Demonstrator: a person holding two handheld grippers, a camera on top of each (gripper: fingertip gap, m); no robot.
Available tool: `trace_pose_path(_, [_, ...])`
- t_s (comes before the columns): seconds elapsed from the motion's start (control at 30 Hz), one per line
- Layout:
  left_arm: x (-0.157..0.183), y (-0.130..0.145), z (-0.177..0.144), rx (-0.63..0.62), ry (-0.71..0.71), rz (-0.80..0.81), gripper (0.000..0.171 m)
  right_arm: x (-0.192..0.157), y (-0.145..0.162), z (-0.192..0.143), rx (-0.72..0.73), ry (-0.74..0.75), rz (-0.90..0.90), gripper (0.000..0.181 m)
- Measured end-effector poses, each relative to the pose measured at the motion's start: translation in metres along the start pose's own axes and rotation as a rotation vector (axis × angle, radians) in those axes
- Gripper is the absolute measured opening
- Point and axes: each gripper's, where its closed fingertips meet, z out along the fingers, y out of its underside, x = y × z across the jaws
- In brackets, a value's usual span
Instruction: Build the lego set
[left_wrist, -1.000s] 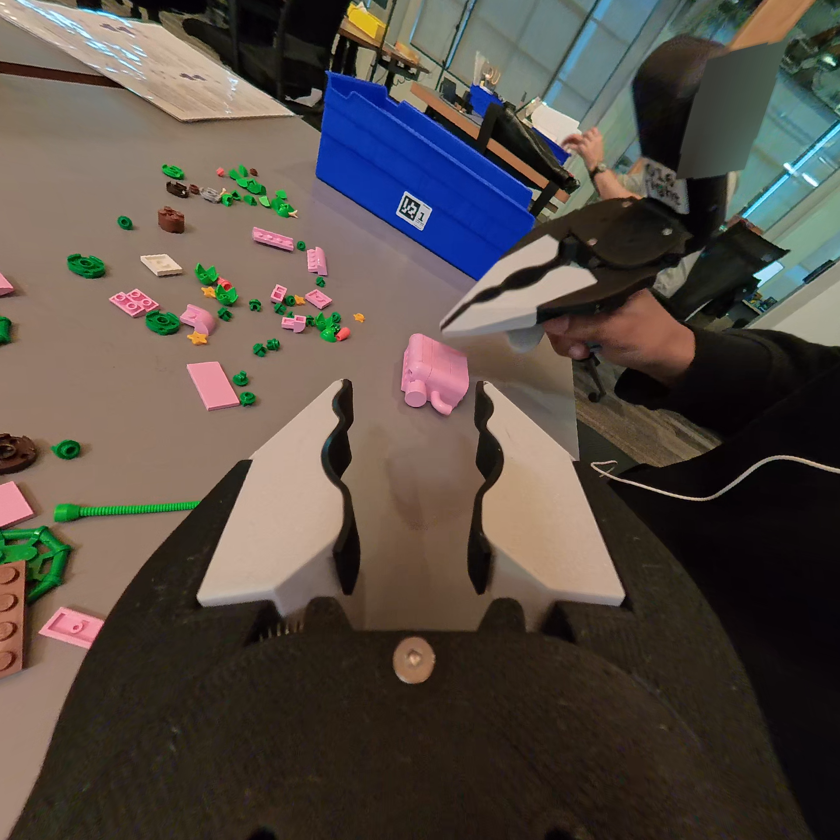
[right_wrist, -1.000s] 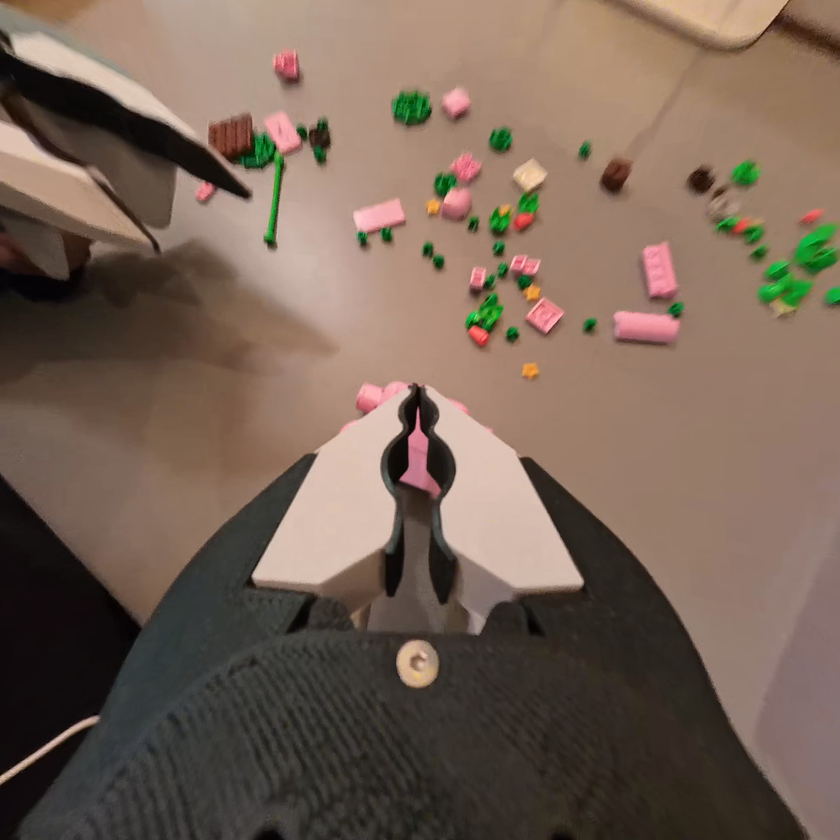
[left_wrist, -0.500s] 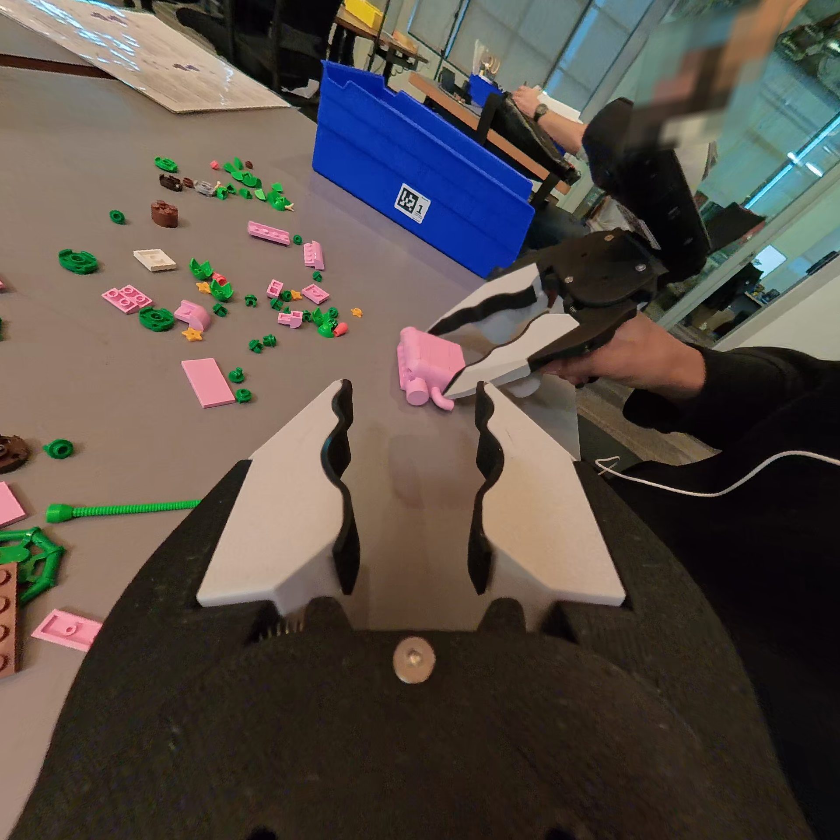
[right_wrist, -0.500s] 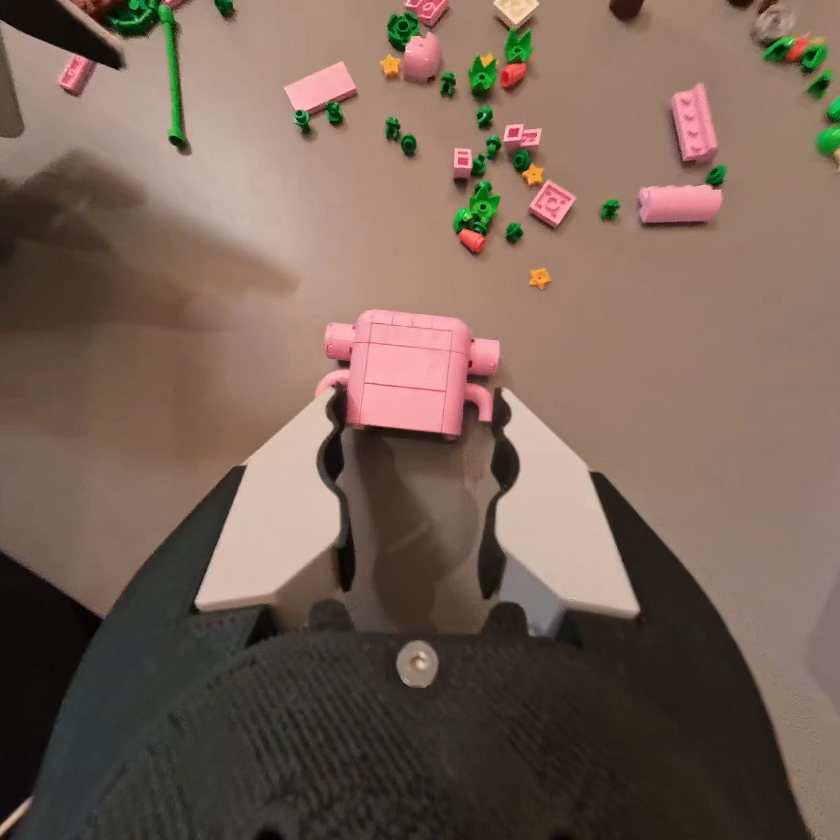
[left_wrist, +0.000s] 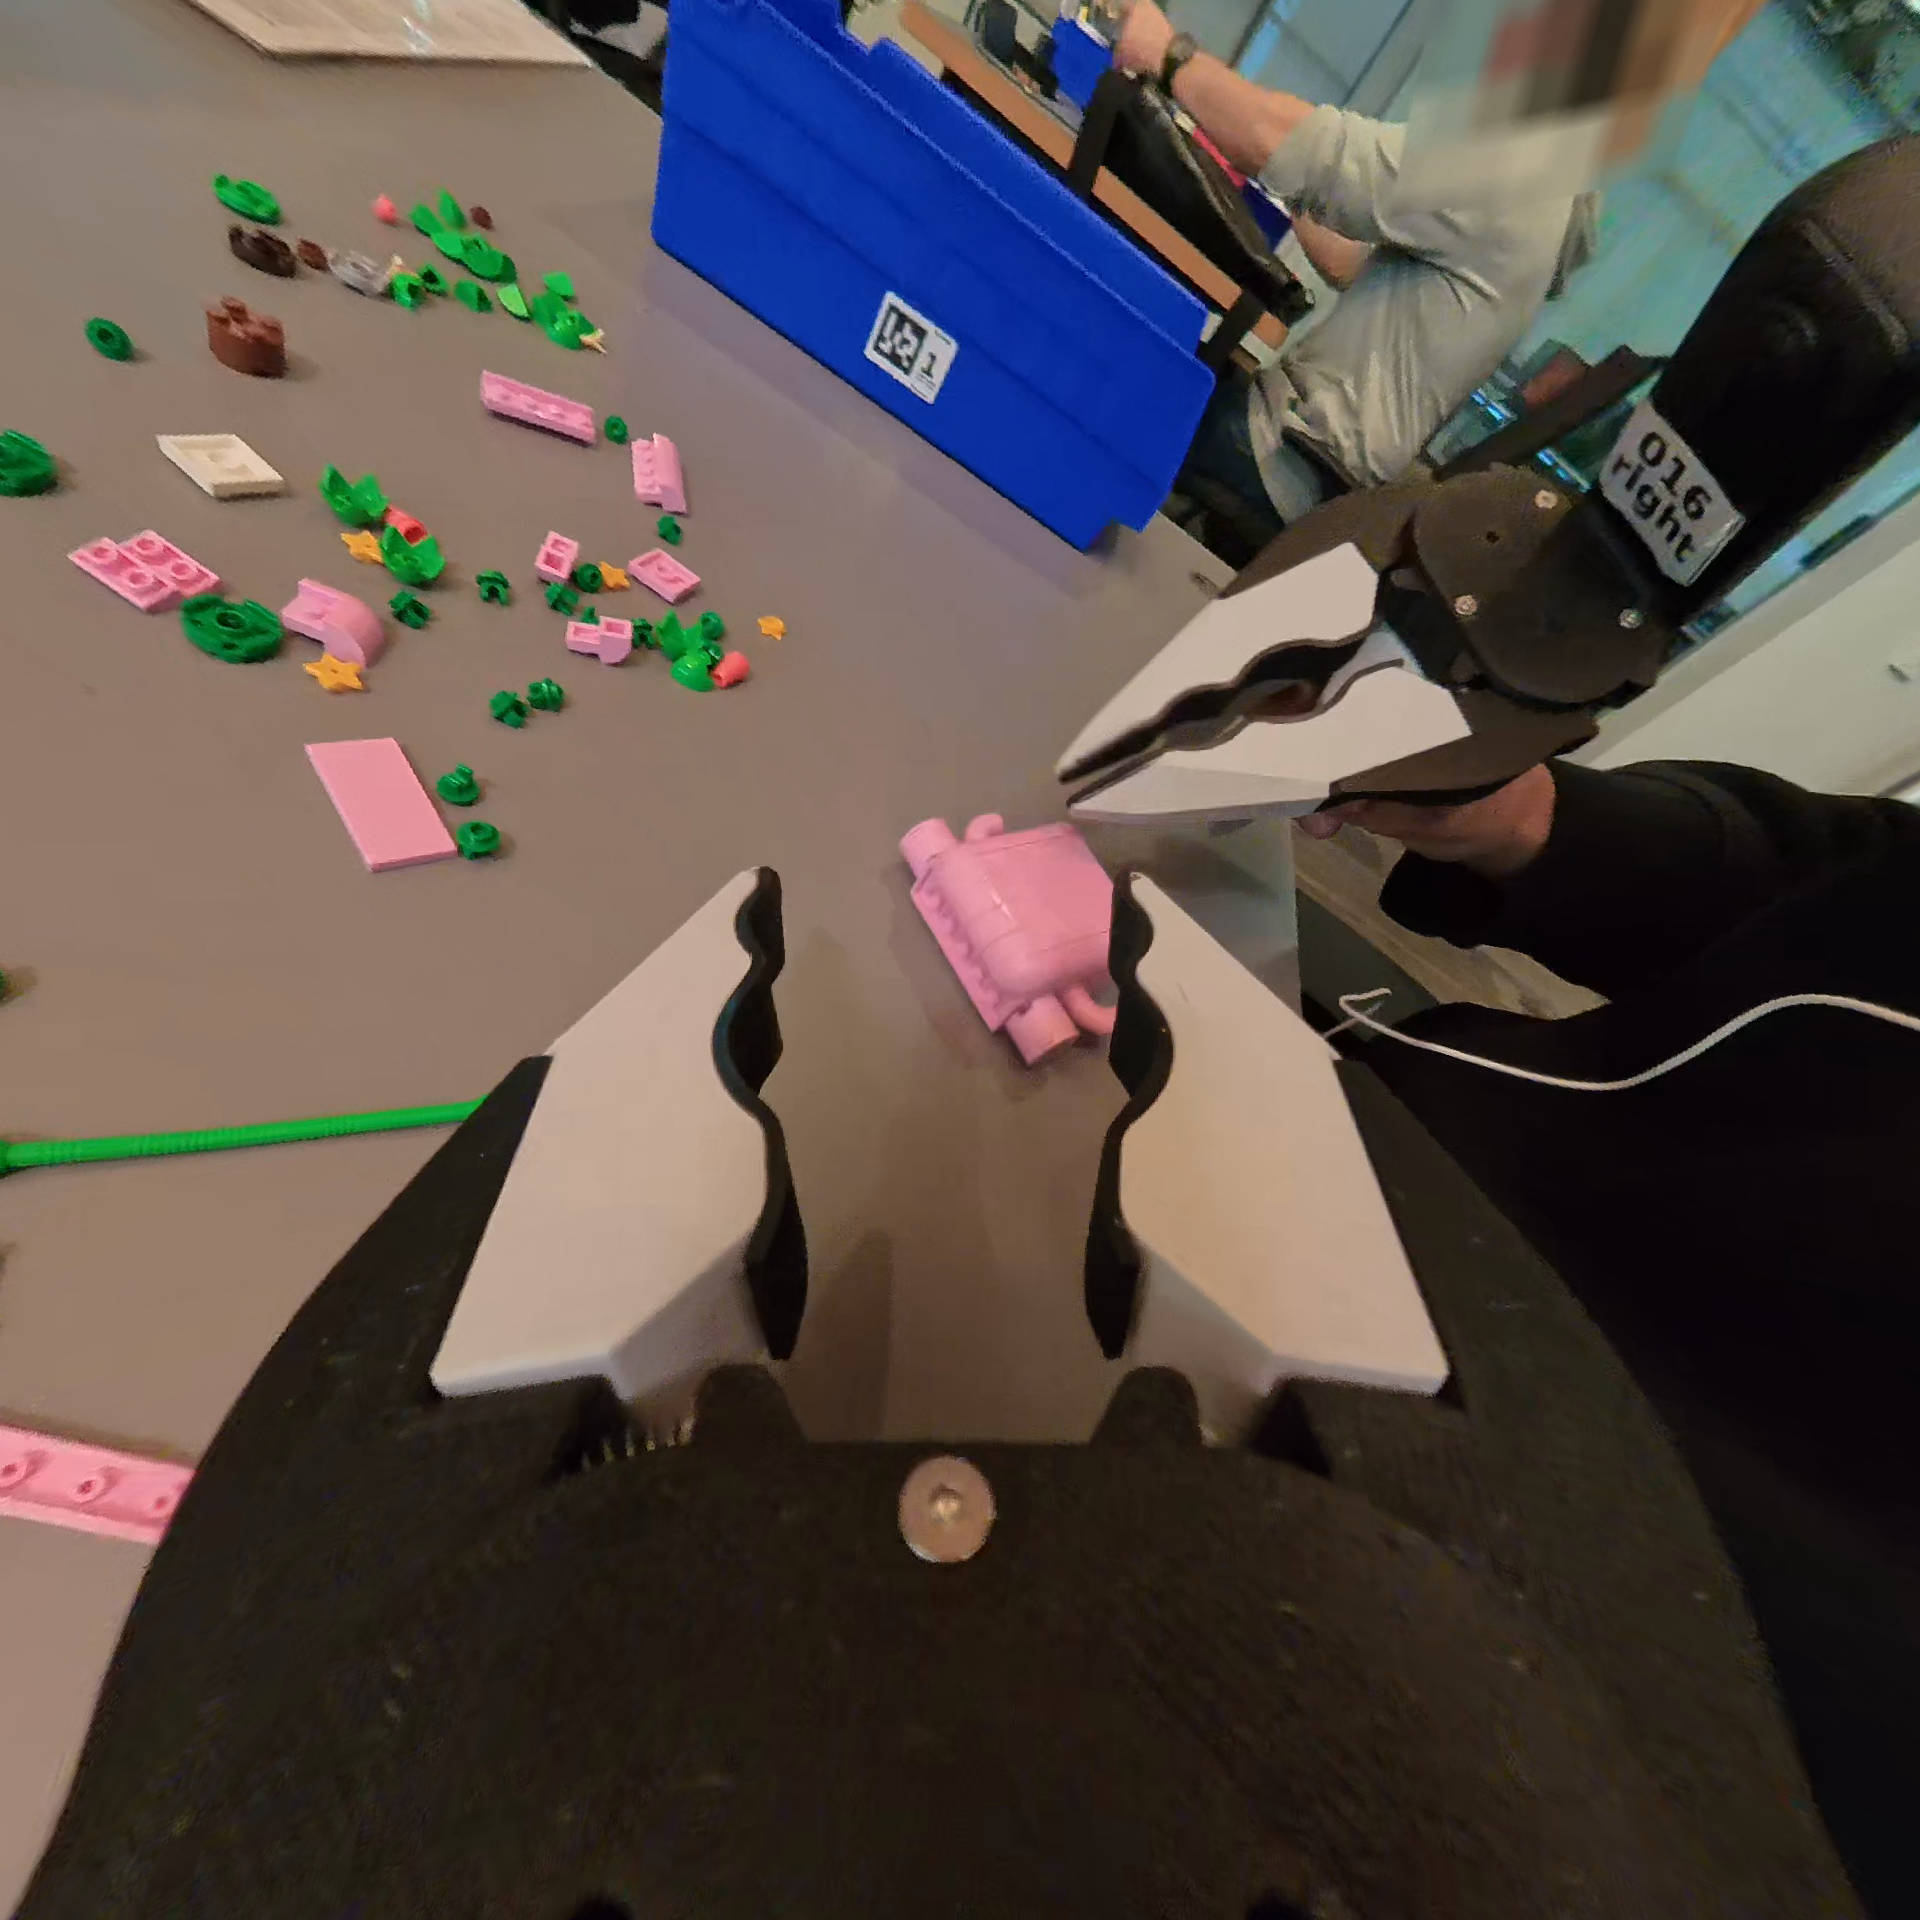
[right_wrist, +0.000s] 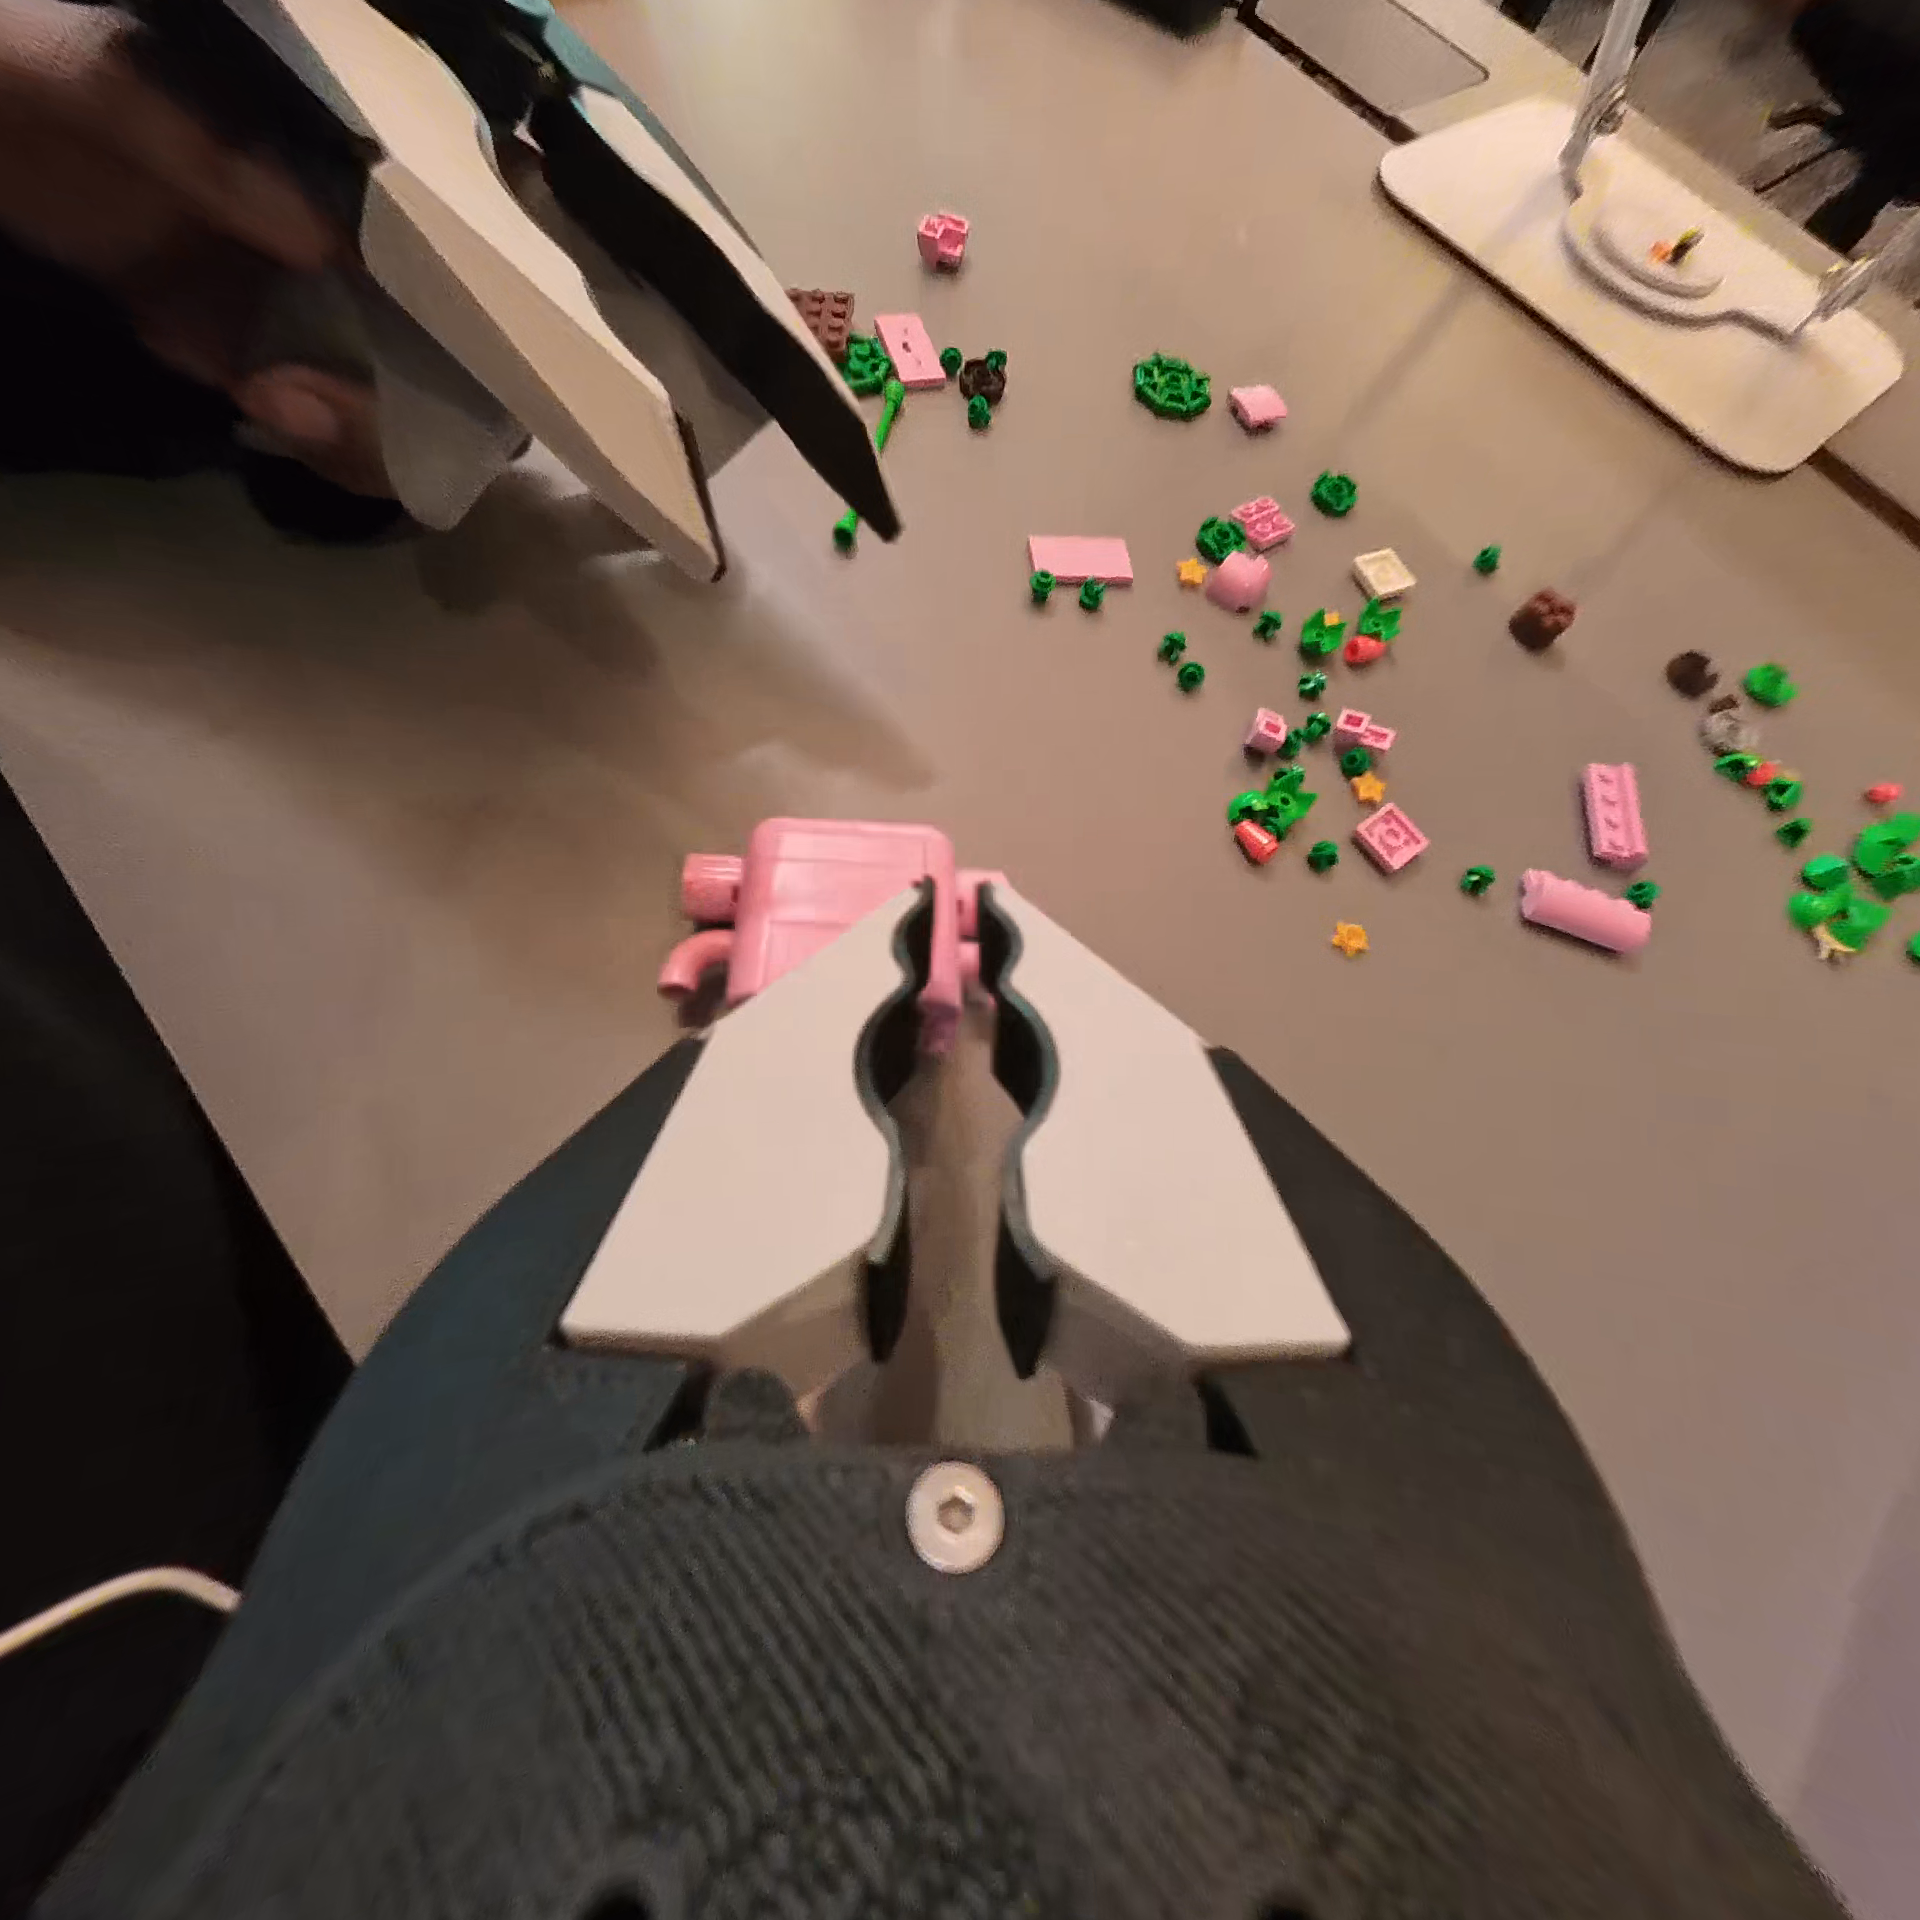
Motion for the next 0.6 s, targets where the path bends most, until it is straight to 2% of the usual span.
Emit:
trace_pose_path(0.07, [0.001,0.002,0.001,-0.012,0.008,-0.004,0.061,-0.003,0.012,0.004,-0.06,-0.03,0.031,0.027])
trace_pose_path(0.3, [-0.011,0.002,0.0,-0.013,-0.06,-0.012,0.059,-0.03,0.005,0.009,-0.046,-0.155,0.124,0.06])
trace_pose_path(0.4, [-0.009,-0.003,-0.003,0.016,-0.042,-0.015,0.059,-0.034,0.019,0.021,-0.154,-0.139,0.082,0.055])
trace_pose_path(0.6, [-0.012,-0.002,-0.003,0.015,-0.073,0.005,0.058,-0.036,0.019,0.024,-0.176,-0.21,0.095,0.05])
